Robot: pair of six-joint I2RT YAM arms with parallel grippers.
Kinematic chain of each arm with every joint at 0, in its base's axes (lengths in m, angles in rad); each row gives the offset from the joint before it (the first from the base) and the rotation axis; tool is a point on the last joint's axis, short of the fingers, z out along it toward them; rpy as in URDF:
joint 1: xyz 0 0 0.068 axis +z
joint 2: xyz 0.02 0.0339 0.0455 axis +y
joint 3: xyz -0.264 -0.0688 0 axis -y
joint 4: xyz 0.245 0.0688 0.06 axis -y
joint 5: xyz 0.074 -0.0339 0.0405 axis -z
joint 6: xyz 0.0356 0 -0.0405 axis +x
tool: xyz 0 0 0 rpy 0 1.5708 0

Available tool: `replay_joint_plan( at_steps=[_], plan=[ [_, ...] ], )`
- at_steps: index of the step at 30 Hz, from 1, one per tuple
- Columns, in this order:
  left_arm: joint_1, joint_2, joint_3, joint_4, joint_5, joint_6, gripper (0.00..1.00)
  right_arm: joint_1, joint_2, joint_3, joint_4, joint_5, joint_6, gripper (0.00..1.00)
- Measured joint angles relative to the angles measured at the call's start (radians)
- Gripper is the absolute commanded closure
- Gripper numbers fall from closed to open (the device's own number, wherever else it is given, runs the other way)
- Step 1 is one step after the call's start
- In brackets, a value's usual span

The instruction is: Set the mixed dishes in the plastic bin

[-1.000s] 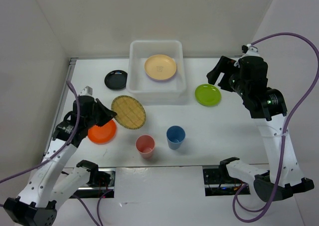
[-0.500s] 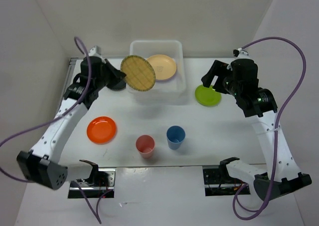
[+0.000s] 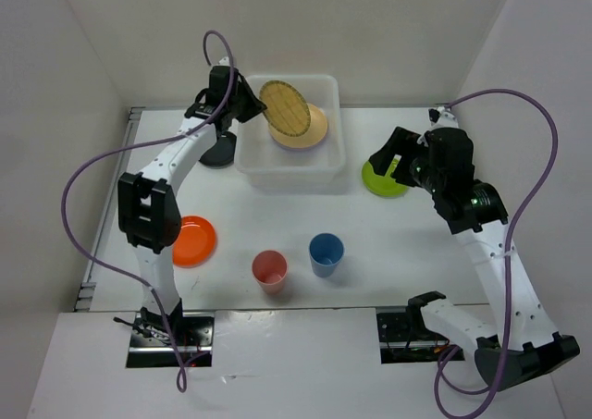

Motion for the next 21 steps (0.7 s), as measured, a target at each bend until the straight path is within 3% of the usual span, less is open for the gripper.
replay_joint_plan(
  at_steps=[5, 17, 19, 21],
  plan=[
    [0.0, 0.157, 0.104, -0.026, -0.007, 0.0, 1.0, -0.001, -0.005, -0.03, 0.013, -0.005, 0.0, 0.16],
    [-0.006, 0.531, 0.552, -0.187, -0.005, 0.02, 0.99, -0.01, -0.008, -0.122, 0.025, 0.048, 0.04, 0.16],
    [-0.007, 0.603, 0.674, -0.244, -0.006, 0.021, 0.95, -0.013, -0.005, -0.158, 0.03, 0.059, 0.06, 0.16],
    [-0.007, 0.684, 0.83, -0.311, -0.01, 0.022, 0.81, -0.016, 0.003, -0.189, 0.035, 0.063, 0.08, 0.16]
  ],
)
